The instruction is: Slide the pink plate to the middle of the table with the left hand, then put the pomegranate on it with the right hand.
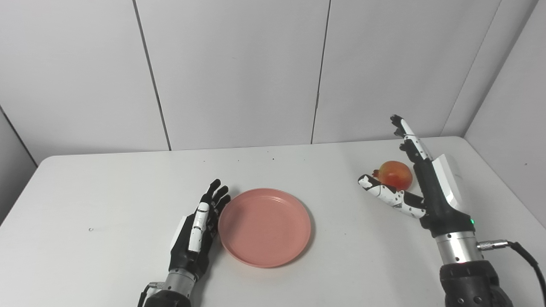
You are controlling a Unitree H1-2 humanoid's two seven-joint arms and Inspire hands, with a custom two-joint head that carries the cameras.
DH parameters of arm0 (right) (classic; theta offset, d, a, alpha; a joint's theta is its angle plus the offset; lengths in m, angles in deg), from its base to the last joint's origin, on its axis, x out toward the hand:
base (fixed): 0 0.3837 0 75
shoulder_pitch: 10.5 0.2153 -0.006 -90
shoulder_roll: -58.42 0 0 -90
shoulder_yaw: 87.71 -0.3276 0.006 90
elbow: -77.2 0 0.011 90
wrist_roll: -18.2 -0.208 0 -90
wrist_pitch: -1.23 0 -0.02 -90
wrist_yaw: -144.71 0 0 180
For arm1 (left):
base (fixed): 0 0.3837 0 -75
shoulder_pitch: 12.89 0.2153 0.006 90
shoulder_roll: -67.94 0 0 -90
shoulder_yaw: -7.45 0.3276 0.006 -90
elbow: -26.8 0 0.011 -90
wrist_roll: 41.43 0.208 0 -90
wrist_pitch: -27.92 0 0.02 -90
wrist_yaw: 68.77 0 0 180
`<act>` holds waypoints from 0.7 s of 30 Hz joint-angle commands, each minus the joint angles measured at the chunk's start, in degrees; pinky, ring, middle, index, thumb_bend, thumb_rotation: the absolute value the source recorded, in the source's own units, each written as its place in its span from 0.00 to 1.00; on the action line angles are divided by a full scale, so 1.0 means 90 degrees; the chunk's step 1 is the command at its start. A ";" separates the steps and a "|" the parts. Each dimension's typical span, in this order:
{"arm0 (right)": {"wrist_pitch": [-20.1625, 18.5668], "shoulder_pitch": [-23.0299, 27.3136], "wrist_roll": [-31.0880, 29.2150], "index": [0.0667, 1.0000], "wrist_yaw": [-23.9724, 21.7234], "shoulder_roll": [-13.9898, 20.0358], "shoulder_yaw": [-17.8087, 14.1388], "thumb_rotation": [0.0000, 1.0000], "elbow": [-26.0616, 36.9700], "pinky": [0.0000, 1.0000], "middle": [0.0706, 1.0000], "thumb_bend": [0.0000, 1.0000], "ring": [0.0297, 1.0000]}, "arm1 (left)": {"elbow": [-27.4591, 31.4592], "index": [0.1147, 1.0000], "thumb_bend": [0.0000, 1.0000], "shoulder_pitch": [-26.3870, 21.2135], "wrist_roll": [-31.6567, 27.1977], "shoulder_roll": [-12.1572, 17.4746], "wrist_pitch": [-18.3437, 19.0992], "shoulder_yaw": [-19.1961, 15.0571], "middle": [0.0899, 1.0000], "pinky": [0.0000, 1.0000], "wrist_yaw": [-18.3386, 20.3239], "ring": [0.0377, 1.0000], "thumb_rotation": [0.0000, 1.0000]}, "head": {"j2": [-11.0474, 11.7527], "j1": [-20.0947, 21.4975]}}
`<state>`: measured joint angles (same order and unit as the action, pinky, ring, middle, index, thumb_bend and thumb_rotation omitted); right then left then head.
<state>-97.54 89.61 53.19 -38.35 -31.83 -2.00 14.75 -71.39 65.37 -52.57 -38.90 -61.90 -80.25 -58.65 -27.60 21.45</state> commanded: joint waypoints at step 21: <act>-0.1460 0.1090 0.0250 0.88 -0.1609 0.1938 -0.0217 0.32 -0.1071 0.75 0.90 0.93 0.85 | -0.0304 0.93 0.47 0.0190 -0.0223 0.0340 -0.0047 -0.0162 0.95 0.99 0.0296 0.95 1.00 | 0.0050 0.0312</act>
<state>-110.16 96.70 55.55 -52.93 -16.67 -3.71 4.89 -72.00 65.17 -53.86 -37.52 -61.90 -80.75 -56.96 -27.07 24.26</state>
